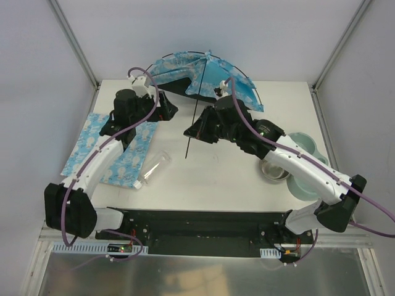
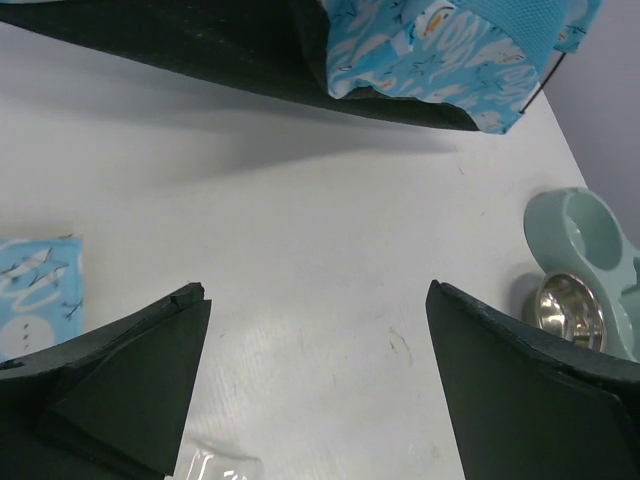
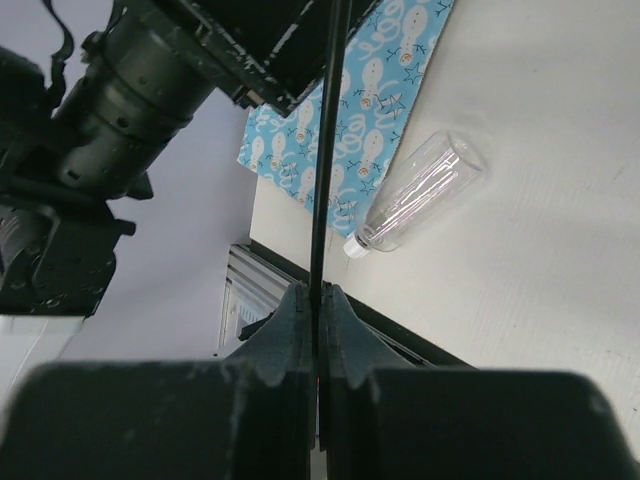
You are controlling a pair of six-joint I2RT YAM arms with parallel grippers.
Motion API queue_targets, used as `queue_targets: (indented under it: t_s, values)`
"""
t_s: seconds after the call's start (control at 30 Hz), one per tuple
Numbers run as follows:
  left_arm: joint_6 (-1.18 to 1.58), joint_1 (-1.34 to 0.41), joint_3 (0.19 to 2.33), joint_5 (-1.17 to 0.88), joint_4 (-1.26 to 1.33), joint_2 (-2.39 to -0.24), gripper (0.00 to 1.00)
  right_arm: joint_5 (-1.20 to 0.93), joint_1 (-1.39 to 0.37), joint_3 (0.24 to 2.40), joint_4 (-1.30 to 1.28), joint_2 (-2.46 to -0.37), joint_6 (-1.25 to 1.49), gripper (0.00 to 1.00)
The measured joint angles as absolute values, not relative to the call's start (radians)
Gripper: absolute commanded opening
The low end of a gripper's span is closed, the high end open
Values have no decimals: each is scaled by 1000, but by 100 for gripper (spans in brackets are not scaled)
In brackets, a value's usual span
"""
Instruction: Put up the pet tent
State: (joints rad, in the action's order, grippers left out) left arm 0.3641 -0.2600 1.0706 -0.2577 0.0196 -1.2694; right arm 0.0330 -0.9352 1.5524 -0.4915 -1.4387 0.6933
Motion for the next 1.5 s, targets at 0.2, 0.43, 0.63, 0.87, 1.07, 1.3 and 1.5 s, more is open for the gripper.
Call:
queue_targets:
  t_s: [0.2, 0.43, 0.63, 0.87, 1.07, 1.3, 1.5]
  values:
    - [353, -260, 1026, -385, 270, -1402, 92, 33, -927, 1571, -514, -1439, 715, 0]
    - [358, -260, 982, -418, 615, -1586, 89, 32, -916, 1585, -514, -1439, 729, 0]
    - [423, -260, 996, -439, 841, -1750, 86, 32, -914, 1585, -514, -1438, 738, 0]
    - [481, -260, 1072, -459, 979, -1847, 85, 32, -913, 1585, -514, -1437, 752, 0]
    - [483, -262, 1126, -469, 1019, -1862, 80, 33, -913, 1585, -514, -1437, 759, 0]
    - [421, -283, 1210, -471, 987, -1912, 69, 32, -913, 1586, -514, -1437, 768, 0]
    - [373, -302, 1251, -472, 941, -1939, 51, 26, -913, 1588, -514, -1437, 775, 0]
